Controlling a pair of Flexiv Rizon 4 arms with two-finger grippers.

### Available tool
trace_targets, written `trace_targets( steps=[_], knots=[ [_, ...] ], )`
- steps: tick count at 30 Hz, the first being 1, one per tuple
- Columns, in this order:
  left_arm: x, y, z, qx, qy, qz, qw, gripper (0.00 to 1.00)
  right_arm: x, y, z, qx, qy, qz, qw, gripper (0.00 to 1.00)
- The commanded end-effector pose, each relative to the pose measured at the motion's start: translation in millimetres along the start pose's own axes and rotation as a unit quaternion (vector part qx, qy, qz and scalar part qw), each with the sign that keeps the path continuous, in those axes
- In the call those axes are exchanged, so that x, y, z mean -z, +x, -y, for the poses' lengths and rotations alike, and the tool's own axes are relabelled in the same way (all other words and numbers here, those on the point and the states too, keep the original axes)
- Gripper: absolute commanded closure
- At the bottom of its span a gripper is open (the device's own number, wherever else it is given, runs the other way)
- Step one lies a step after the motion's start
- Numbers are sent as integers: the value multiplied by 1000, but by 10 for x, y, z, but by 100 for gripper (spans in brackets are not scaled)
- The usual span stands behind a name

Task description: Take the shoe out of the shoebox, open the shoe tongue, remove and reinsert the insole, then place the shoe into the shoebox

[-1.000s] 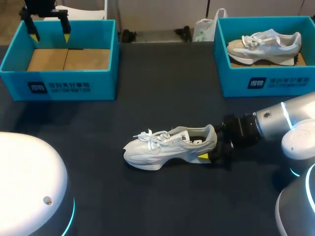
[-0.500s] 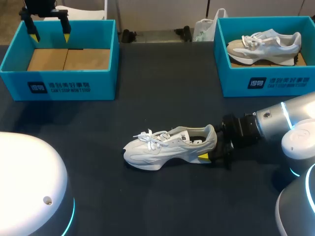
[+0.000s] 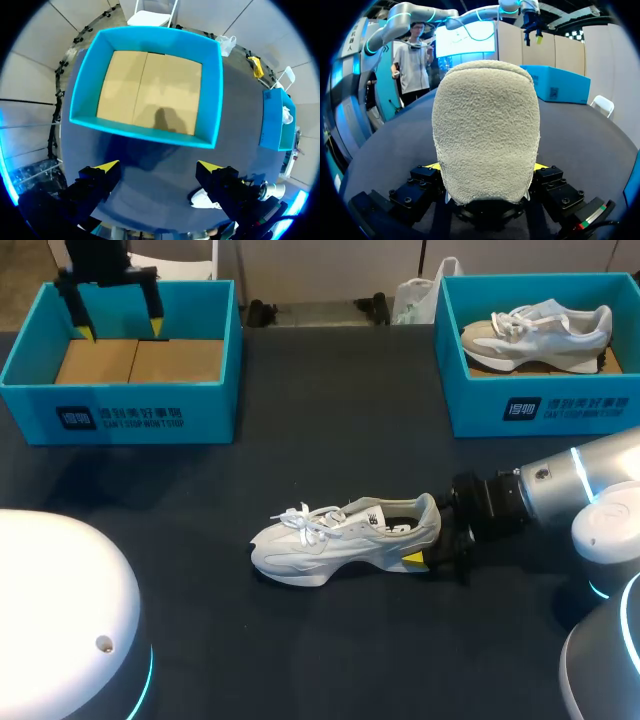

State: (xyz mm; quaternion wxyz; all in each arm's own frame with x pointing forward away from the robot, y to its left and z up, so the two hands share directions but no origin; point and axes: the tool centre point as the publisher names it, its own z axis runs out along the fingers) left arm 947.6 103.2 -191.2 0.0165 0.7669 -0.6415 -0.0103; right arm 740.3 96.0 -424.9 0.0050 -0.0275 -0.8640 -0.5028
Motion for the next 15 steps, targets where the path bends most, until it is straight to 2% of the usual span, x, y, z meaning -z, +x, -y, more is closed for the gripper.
trace_targets(
  steps=[1,15],
  knots=[
    [-2,115,-364,17,29,-7,999,0,-66,-14,13,0,1,1,1000,100],
    [-192,682,-1055,22,9,-5,1000,0,-66,-14,13,0,1,1,1000,100]
  ],
)
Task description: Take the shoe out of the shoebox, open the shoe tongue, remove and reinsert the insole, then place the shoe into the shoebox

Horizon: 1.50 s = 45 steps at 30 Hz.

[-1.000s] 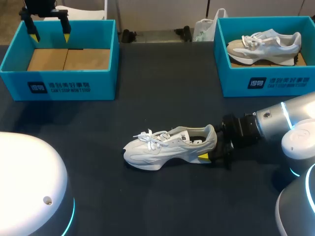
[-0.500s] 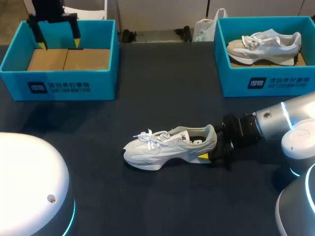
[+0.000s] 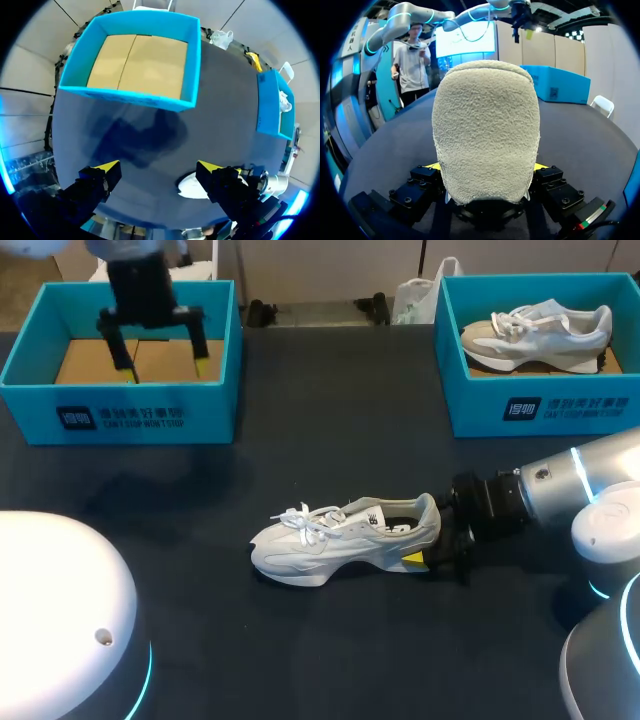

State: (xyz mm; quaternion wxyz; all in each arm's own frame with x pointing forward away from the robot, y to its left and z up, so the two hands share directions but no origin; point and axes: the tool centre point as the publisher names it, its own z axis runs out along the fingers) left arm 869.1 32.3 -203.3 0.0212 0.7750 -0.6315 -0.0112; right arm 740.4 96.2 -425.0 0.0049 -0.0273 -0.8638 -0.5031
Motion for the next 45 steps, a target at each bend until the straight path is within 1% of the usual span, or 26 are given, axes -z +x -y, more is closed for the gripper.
trace_targets(
  steps=[1,2,7,11,14,18,20,24,27,32,35,45],
  knots=[
    [-31,155,-209,14,9,-4,1000,0,-64,-14,13,0,2,1,1000,100],
    [-35,192,-271,14,12,-6,1000,0,-64,-14,13,0,2,1,1000,100],
    [-109,412,-535,29,1,-5,1000,0,-64,-14,13,0,2,1,1000,100],
    [-184,573,-807,21,-12,-3,1000,0,-64,-14,13,0,2,1,1000,100],
    [-225,717,-1068,9,-23,-1,1000,0,-64,-14,13,0,2,1,1000,100],
    [-292,897,-1367,-25,-23,-2,999,0,-64,-14,13,0,2,1,1000,100],
    [-336,984,-1478,-38,-28,2,999,0,-64,-14,13,0,2,1,1000,100],
    [-409,1110,-1655,-58,-23,6,998,0,-64,-14,13,0,2,1,1000,100],
    [-473,1180,-1736,-73,-18,7,997,0,-64,-14,13,0,2,1,1000,100],
    [-582,1305,-1780,-81,-14,9,997,0,-64,-14,13,0,2,1,1000,100],
    [-612,1376,-1817,-89,-3,11,996,0,-64,-14,13,0,2,1,1000,100],
    [-612,1376,-1817,-89,-3,11,996,0,-64,-14,13,0,2,1,1000,100]
  ],
)
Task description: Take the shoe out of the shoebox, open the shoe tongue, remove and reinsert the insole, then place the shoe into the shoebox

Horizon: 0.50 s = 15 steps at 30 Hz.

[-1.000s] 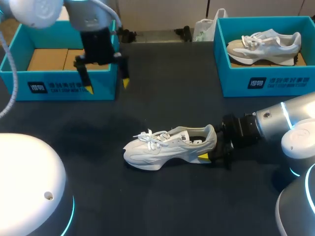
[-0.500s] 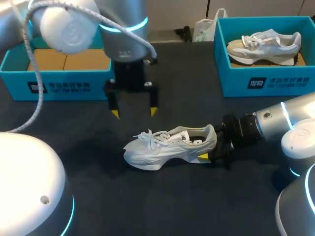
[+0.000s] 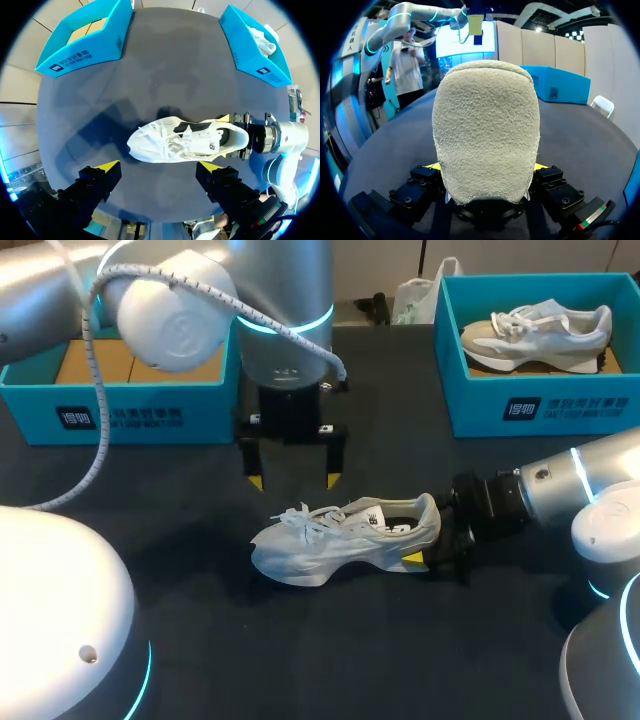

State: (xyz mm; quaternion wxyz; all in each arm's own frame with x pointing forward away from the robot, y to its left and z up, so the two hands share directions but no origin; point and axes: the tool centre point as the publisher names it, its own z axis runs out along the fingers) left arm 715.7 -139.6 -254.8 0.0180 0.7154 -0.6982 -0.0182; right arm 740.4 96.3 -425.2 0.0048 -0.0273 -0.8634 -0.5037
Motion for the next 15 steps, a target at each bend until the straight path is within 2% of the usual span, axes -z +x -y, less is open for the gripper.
trace_targets(
  steps=[1,7,10,14,15],
  knots=[
    [3,7,7,0,0,1,1000,0,-62,-14,12,0,2,1,1000,100],
    [3,7,7,0,0,1,1000,0,-62,-14,12,0,2,1,1000,100],
    [-27,145,-29,-16,19,8,1000,0,-62,-14,12,0,2,1,1000,100],
    [-90,356,-47,-23,8,6,1000,0,-62,-14,12,0,2,1,1000,100],
    [-104,403,-44,-25,17,8,1000,0,-62,-14,12,0,2,1,1000,100]
  ],
)
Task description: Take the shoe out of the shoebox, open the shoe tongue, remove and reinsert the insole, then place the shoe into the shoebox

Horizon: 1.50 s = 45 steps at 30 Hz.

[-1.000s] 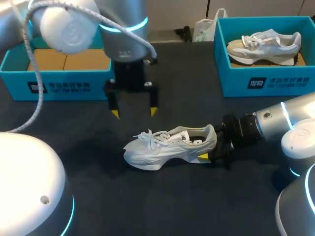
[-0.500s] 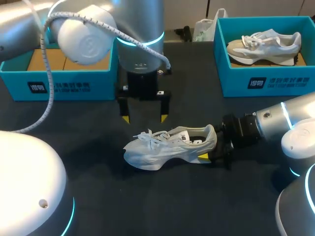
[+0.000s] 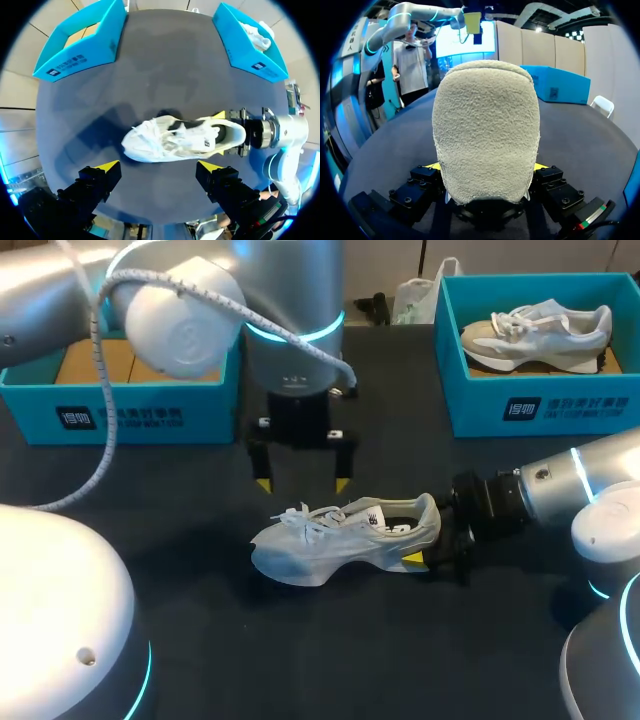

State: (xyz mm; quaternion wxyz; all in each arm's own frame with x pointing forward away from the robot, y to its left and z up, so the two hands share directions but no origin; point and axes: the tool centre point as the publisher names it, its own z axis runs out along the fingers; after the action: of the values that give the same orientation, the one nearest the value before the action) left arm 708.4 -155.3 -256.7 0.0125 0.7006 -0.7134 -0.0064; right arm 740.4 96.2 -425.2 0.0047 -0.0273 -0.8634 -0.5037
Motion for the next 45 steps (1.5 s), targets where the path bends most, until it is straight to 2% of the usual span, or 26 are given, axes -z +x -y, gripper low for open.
trace_targets(
  steps=[1,6,21,45],
  knots=[
    [-111,296,54,-2,8,11,1000,0,-63,-14,12,0,2,1,1000,100],
    [-296,484,121,-12,0,23,1000,0,-63,-14,12,0,2,1,1000,100],
    [-677,842,168,-25,-20,34,999,0,-63,-14,12,0,2,1,1000,100],
    [-1131,872,265,-4,-23,86,996,0,-63,-14,12,0,2,1,1000,100]
  ],
)
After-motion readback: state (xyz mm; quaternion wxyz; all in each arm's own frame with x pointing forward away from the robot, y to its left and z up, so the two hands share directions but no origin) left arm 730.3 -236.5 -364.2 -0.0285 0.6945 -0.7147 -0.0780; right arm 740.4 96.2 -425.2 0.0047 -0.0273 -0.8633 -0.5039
